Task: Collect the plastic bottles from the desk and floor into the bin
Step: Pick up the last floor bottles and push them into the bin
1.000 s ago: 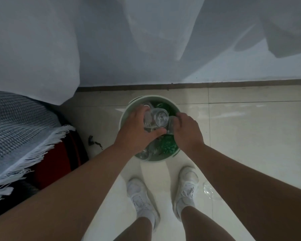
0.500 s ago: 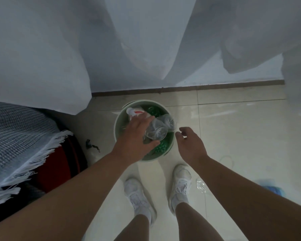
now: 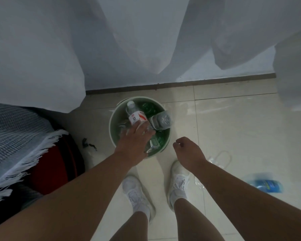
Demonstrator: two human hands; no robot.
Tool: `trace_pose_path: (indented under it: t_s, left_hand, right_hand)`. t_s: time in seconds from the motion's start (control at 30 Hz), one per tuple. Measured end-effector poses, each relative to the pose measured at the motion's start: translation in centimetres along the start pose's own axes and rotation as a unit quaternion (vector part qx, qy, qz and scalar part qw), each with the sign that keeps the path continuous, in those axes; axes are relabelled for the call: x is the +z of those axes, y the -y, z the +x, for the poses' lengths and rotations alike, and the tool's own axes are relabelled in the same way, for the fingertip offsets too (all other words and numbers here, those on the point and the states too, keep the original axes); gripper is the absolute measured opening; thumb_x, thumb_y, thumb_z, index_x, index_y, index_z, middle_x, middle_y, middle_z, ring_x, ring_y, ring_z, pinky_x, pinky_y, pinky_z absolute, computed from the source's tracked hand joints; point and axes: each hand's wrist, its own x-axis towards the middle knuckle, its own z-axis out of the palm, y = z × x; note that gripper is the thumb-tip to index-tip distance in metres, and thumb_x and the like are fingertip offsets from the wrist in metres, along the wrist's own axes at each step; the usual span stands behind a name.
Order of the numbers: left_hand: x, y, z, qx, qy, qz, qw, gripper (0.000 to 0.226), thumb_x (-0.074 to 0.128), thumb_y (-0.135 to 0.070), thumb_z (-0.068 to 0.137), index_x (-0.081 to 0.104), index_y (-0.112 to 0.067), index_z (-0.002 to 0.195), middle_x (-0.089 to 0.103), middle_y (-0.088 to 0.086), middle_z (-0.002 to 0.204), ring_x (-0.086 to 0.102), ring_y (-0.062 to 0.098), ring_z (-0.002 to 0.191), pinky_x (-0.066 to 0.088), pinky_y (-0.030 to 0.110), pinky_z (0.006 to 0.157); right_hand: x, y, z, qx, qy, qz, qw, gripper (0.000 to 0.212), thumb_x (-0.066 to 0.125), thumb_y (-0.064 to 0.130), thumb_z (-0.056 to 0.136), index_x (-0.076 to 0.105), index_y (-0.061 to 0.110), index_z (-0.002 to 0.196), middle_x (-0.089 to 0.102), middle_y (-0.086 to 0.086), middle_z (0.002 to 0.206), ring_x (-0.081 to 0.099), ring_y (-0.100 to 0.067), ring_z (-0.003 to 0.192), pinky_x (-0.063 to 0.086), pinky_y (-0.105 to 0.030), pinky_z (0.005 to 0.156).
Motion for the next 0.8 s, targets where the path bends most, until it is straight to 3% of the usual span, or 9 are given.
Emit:
trace_pose_path:
  t_s: [0.17,0.27,0.33,0.4,0.5,0.63,0.73,0.8]
  left_hand:
    - [-1.1,-0.1,-1.7,-0.006,0.012,-0.047,0.999,0.117,0.079,-0.061,0.071,0.003,-0.044,0.158,-0.01,-0.005,0.17,-0.007,0.027,0.157,0.022,0.059,0.122]
    - [-3.2,-0.2,-4.9,-0.018,0.011,-0.062,0.998,0.107,0.076,-0.065,0.074,0.009,-0.048,0.156,-0.007,-0.009,0.17,-0.001,0.024,0.158,0.033,0.051,0.118]
    - [-5.1,-0.5,-8.3,-0.035,0.026,-0.102,0.994,0.092,0.07,-0.065,0.079,0.019,-0.048,0.154,0.003,-0.008,0.17,0.011,0.021,0.156,0.038,0.045,0.116]
    - [-7.2,-1.3,-12.5,-0.061,0.049,-0.138,0.987,0.072,0.061,-0.065,0.086,0.037,-0.04,0.15,0.027,-0.009,0.164,0.032,0.016,0.147,0.039,0.035,0.113]
    - [-11.1,-3.0,-19.5,-0.077,0.091,-0.194,0.974,0.051,0.054,-0.065,0.092,0.059,-0.036,0.133,0.056,-0.015,0.139,0.054,0.006,0.122,0.04,0.022,0.097]
    - [-17.5,-5.7,-27.2,-0.078,0.13,-0.256,0.955,0.026,0.053,-0.06,0.095,0.065,-0.039,0.108,0.068,-0.015,0.105,0.062,0.003,0.097,0.046,0.026,0.086]
    - [-21.2,-8.1,-31.1,-0.092,0.109,-0.282,0.949,0.034,0.057,-0.057,0.094,0.07,-0.026,0.092,0.075,-0.006,0.09,0.068,0.009,0.084,0.054,0.035,0.082]
    - [-23.0,-9.8,-33.1,-0.091,0.106,-0.282,0.949,0.031,0.058,-0.054,0.095,0.072,-0.027,0.086,0.076,-0.006,0.083,0.071,0.01,0.075,0.056,0.037,0.071]
  right_hand:
    - [-1.4,-0.7,-2.7,0.013,0.001,0.013,1.0,0.036,0.048,0.036,0.1,0.061,0.02,0.129,0.069,0.0,0.119,0.06,-0.019,0.098,0.04,-0.028,0.083]
    - [-2.9,-1.7,-6.5,0.028,0.001,0.05,0.998,0.028,0.05,0.032,0.098,0.065,0.02,0.119,0.07,0.002,0.109,0.061,-0.017,0.095,0.041,-0.028,0.082]
    - [-4.2,-2.9,-10.5,0.036,0.001,0.059,0.998,0.025,0.051,0.032,0.099,0.067,0.019,0.112,0.071,0.001,0.106,0.065,-0.019,0.095,0.044,-0.029,0.082]
    - [-5.5,-4.3,-15.4,0.054,0.0,0.083,0.995,0.022,0.052,0.032,0.099,0.069,0.019,0.107,0.073,-0.001,0.102,0.068,-0.02,0.093,0.049,-0.032,0.083]
    - [-7.8,-6.6,-24.4,0.085,-0.013,0.137,0.987,0.018,0.055,0.029,0.095,0.07,0.021,0.095,0.074,0.001,0.092,0.069,-0.019,0.083,0.055,-0.034,0.08]
    - [-9.8,-10.6,-36.8,0.147,-0.047,0.225,0.962,0.016,0.056,0.024,0.094,0.07,0.019,0.088,0.074,-0.004,0.083,0.063,-0.016,0.063,0.045,-0.026,0.057]
    - [-9.9,-13.8,-44.7,0.178,-0.072,0.287,0.939,0.017,0.056,0.022,0.094,0.07,0.014,0.089,0.074,-0.01,0.084,0.06,-0.017,0.058,0.043,-0.025,0.051]
    - [-9.4,-16.0,-49.1,0.2,-0.086,0.328,0.919,0.017,0.056,0.022,0.094,0.07,0.013,0.09,0.073,-0.012,0.085,0.058,-0.019,0.055,0.04,-0.024,0.048]
